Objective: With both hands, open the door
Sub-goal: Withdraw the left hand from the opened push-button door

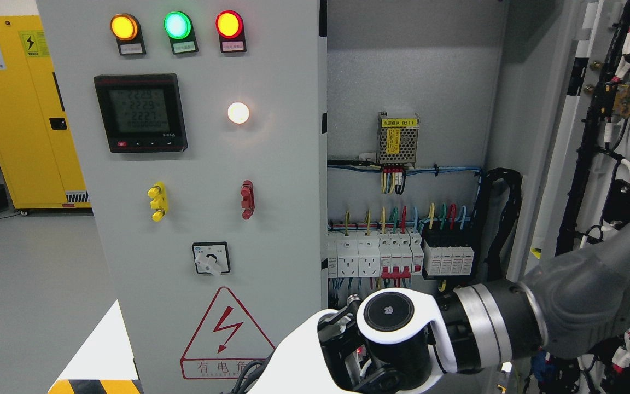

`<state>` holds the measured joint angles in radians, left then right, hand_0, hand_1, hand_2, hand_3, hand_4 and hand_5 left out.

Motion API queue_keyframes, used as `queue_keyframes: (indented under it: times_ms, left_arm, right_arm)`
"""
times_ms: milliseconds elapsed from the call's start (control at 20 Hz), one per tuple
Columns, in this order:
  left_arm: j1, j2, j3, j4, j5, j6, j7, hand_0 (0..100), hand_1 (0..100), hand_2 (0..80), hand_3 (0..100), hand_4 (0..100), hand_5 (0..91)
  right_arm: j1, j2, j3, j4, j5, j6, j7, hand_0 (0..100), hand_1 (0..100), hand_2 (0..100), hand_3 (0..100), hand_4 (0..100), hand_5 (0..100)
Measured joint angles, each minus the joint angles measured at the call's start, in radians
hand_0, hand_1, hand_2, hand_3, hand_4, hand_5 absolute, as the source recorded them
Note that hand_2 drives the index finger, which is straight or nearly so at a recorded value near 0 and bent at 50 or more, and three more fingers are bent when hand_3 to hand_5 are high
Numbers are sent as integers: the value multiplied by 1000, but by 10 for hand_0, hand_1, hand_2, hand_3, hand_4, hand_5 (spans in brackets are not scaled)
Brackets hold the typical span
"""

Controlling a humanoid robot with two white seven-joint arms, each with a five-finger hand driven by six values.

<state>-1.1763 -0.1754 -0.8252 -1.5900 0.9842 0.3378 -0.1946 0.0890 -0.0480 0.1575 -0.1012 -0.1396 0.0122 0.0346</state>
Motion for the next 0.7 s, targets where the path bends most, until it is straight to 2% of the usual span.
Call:
queue_keyframes:
  times_ms: [701]
  left_arm:
    - [-59,-9,-79,80,42,-89,-6,0,0,0,0,0,0]
  right_arm:
    - [0,-1,-1,0,0,0,0,202,122,0,0,0,0]
